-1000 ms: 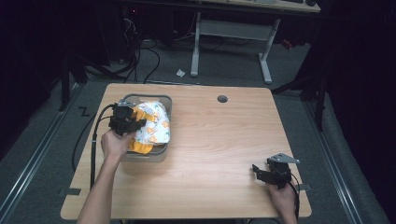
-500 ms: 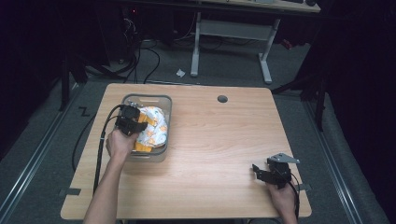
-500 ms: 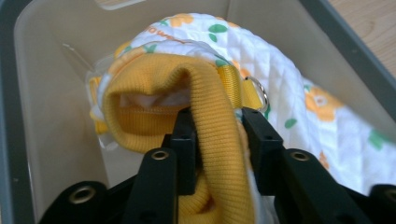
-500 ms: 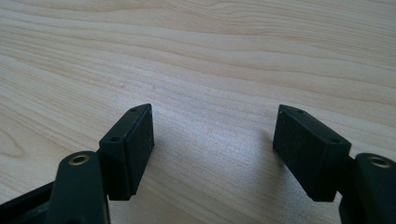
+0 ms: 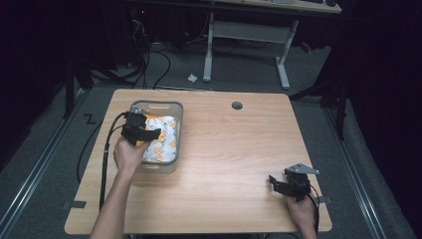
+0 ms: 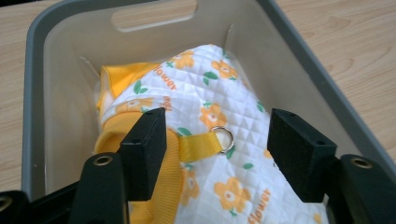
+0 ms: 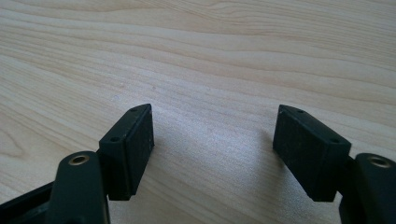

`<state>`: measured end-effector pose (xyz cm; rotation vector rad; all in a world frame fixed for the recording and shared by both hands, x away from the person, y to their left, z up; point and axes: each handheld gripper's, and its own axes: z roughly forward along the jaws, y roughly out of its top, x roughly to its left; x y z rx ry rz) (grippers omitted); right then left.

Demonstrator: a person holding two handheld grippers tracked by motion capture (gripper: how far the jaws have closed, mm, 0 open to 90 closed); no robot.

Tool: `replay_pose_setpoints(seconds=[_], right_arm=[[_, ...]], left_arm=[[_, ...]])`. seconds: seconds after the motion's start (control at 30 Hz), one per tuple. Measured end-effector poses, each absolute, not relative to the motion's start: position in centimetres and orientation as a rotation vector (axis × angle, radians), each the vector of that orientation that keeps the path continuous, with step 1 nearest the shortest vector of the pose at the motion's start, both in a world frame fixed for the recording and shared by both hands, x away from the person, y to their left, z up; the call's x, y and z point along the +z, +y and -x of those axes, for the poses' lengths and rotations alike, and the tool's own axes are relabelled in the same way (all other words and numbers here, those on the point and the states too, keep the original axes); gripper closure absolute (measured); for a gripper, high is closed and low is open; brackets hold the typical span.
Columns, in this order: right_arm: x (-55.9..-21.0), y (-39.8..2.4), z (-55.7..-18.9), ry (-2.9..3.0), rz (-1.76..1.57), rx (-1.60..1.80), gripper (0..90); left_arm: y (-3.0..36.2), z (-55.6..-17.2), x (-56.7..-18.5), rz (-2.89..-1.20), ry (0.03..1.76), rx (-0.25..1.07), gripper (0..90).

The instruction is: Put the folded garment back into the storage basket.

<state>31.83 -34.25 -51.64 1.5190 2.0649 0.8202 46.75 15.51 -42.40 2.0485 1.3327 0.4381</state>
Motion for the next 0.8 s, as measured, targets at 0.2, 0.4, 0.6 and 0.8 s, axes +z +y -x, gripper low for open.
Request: replay_pose_setpoints(seconds=[0.2, 0.4, 0.6, 0.8], right_arm=[[-51.6, -34.2, -31.8, 2.066, -1.518, 0.821, 29.4], [-51.6, -34.2, -31.8, 2.066, -1.517, 0.821, 29.4], [-51.6, -34.2, -31.8, 2.066, -1.517, 0.821, 29.4], [-51.6, -34.2, -31.8, 2.066, -1.517, 0.821, 29.4]], left_arm=[[15.3, -45.6, -41.3, -2.007, 1.282, 0.457, 37.0], [15.3, -44.5, -40.4, -1.966, 1.237, 0.45, 36.4], [15.2, -43.8, -39.8, -1.94, 1.212, 0.457, 35.7], [15.0, -42.8, -39.3, -1.925, 1.17, 0.519, 36.0]])
